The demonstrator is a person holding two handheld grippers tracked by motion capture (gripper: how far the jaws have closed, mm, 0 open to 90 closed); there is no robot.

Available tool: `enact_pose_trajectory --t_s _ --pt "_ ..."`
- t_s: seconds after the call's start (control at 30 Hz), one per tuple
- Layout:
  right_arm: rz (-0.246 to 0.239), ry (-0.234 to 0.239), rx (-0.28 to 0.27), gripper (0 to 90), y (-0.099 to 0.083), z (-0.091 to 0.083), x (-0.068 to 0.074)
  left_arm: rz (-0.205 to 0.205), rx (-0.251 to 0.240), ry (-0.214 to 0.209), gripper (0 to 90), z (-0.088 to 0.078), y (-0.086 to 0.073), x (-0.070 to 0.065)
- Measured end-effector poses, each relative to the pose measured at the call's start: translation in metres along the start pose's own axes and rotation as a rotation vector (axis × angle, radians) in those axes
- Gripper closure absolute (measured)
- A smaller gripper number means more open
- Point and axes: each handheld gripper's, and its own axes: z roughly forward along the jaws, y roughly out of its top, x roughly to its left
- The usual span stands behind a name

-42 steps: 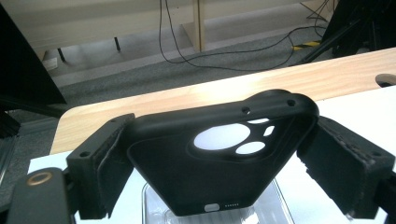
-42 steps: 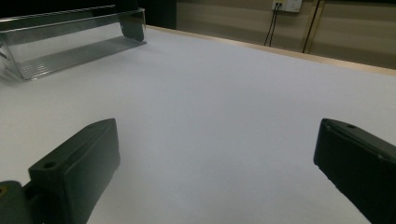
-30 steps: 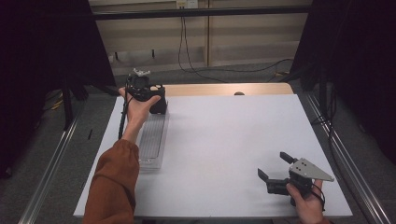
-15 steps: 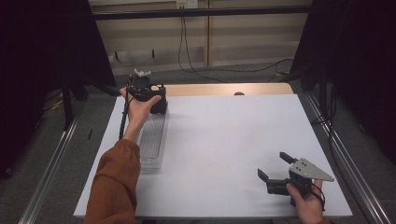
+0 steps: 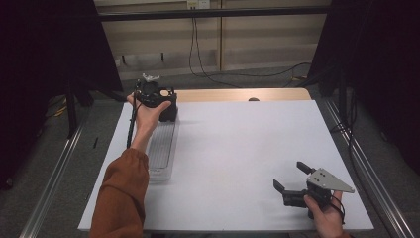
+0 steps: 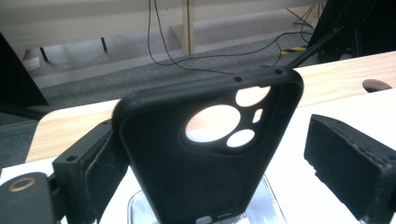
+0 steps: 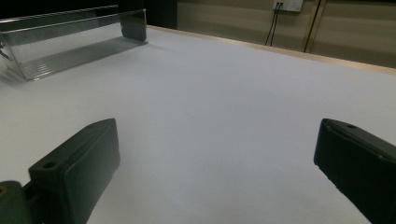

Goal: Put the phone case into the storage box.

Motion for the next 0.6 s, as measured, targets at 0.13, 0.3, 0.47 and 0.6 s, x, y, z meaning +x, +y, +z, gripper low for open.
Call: enact_pose_trajectory --t_s 0.13,0.3,0.47,0.6 --pt "0.001 0.001 0.000 0.0 0.000 0.000 0.000 0.004 -0.012 0.005 3.5 0.000 0.000 0.003" --pt "0.002 0.000 -0.001 0.0 0.000 0.000 0.000 -0.006 -0.041 -0.012 3.5 -0.001 -0.001 0.007" --pt "0.001 0.002 -0.003 0.0 0.000 0.000 0.000 -0.020 -0.057 -0.022 3.5 0.000 -0.002 0.010" --pt "0.001 0.001 -0.002 0.0 0.000 0.000 0.000 -0.014 -0.075 -0.023 3.5 -0.001 -0.002 0.012"
